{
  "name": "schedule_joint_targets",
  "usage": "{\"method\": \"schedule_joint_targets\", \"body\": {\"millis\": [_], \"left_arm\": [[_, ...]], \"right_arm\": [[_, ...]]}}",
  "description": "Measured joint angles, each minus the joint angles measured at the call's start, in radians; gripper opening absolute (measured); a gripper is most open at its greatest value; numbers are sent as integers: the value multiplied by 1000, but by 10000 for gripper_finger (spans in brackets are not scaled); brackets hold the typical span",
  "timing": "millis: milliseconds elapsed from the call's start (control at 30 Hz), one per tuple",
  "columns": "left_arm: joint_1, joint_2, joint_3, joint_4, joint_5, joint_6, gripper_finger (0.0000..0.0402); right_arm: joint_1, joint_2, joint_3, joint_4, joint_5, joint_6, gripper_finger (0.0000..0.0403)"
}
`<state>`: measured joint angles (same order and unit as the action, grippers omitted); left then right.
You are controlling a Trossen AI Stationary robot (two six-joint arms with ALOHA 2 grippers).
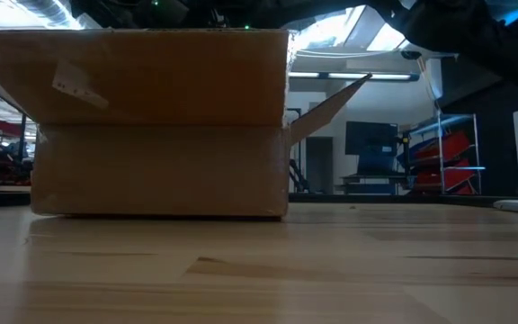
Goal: Unpack boxes
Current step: Put the game card into the transparent zip bag
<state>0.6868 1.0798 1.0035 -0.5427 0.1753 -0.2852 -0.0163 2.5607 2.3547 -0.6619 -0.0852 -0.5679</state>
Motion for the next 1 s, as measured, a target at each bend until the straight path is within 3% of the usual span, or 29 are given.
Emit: {"method": "schedule_joint_targets", "body": {"millis": [133,500,567,1000], "left_arm": [[0,0,0,-3,0,-4,0],[0,0,0,-19,1,-22,0],[0,0,0,-19,1,-22,0],[0,0,0,1,0,-45,0]], "right_arm": [[13,0,1,-23,7,-201,392],[10,0,2,93,9,-444,362],[9,0,2,97,55,-487,362],[17,12,-12,117,67,-220,362]]}}
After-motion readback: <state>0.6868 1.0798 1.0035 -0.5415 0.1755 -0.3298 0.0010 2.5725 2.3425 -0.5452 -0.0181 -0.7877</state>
